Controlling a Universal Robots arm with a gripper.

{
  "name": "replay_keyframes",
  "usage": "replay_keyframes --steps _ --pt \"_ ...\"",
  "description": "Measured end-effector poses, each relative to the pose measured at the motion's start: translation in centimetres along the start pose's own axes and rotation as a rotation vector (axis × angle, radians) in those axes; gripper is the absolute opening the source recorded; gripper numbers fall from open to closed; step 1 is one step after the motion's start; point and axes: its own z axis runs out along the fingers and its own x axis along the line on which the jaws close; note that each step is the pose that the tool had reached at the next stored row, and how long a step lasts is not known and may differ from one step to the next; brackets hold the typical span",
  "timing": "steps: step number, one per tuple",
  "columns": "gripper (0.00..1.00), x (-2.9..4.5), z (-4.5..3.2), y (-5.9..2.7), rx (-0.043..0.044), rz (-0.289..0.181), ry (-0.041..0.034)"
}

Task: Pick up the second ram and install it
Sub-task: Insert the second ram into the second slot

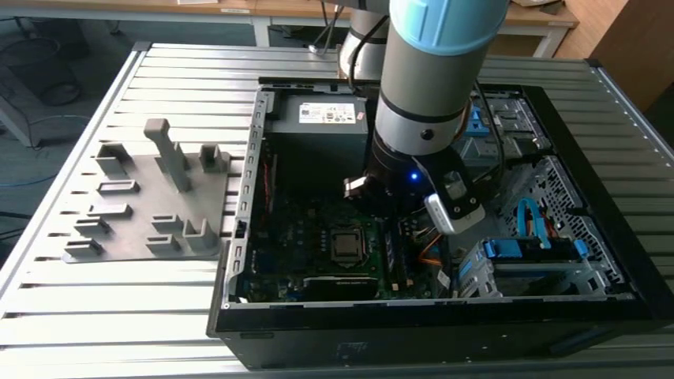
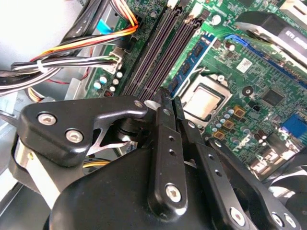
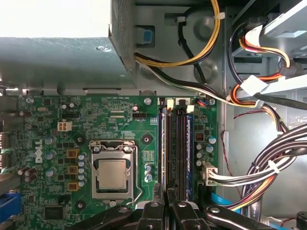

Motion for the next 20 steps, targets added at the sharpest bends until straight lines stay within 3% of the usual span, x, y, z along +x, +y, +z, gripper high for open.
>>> replay_keyframes --steps 20 --pt "0.14 0.01 0.58 0.00 -0.0001 0.001 -0.0001"
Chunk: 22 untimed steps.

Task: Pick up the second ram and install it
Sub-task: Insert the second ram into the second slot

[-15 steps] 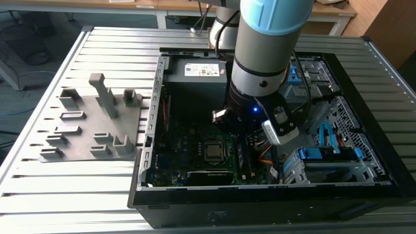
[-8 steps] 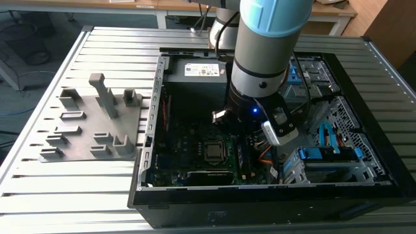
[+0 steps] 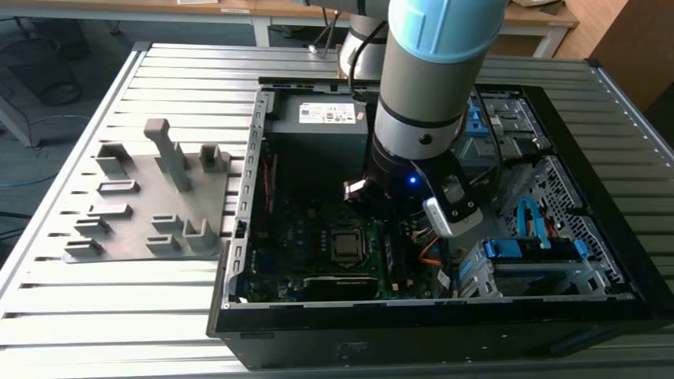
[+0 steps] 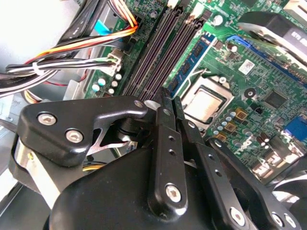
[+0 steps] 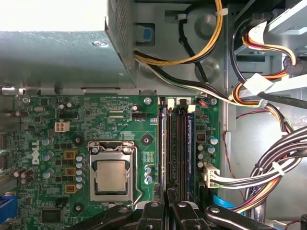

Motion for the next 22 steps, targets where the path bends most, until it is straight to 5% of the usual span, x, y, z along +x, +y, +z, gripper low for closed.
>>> replay_keyframes --steps 22 --pt "0.14 -0.27 1.40 0.00 0.0034 0.026 0.0000"
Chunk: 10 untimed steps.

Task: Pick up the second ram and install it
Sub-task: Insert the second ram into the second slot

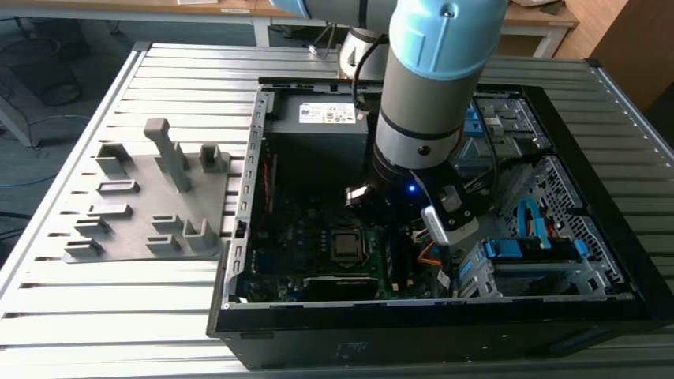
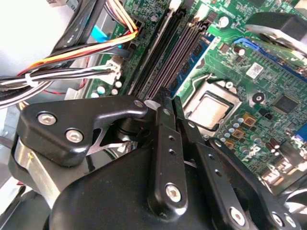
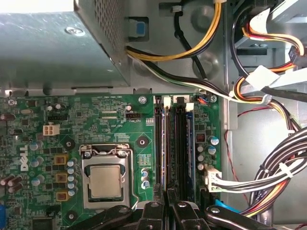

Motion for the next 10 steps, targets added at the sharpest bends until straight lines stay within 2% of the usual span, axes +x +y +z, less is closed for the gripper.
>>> replay_keyframes --steps 10 --pt "0.14 -0.18 0.23 0.01 0.0110 0.009 -0.0004"
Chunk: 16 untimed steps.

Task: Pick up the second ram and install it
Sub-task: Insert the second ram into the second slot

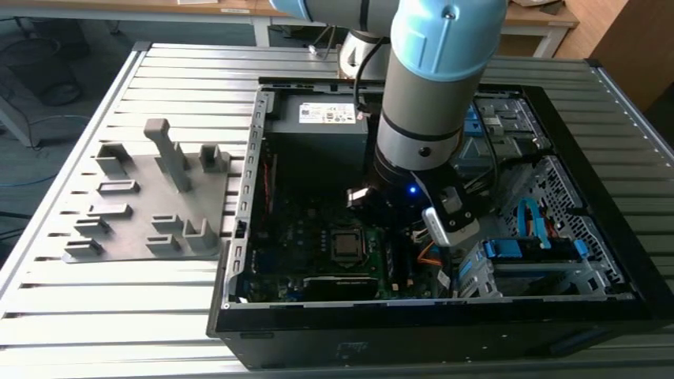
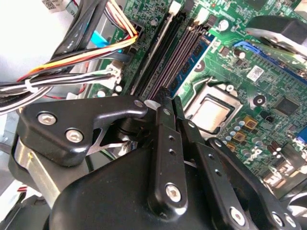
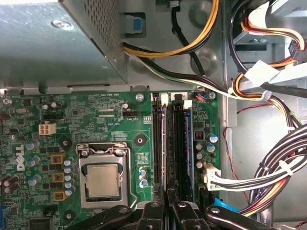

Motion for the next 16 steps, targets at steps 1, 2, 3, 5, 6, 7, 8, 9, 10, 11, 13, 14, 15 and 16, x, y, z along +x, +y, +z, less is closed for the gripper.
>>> replay_keyframes --steps 1,2,3,5,6,7,8,9,10,11,13,14,15,16 --pt "0.14 0.00 0.03 0.00 0.0005 0.001 0.0000" --pt "0.14 -0.01 0.06 0.00 0.0008 0.001 0.0000" --pt "0.14 -0.02 0.10 0.01 0.0010 0.001 0.0000" --pt "0.14 -0.03 0.16 0.03 0.0014 0.003 0.0000" --pt "0.14 -0.03 0.19 0.04 0.0016 0.004 0.0000" --pt "0.14 -0.04 0.22 0.06 0.0017 0.004 0.0000" --pt "0.14 -0.04 0.24 0.08 0.0018 0.005 0.0000" --pt "0.14 -0.05 0.27 0.10 0.0018 0.005 0.0000" --pt "0.14 -0.05 0.31 0.11 0.0019 0.006 0.0000" --pt "0.14 -0.04 0.35 0.13 0.0020 0.007 -0.0001" --pt "0.14 -0.04 0.47 0.16 0.0031 0.008 -0.0001" --pt "0.14 -0.04 0.53 0.16 0.0042 0.009 -0.0001" --pt "0.14 -0.04 0.55 0.17 0.0056 0.009 -0.0002" --pt "0.14 -0.04 0.55 0.17 0.0076 0.010 -0.0003"
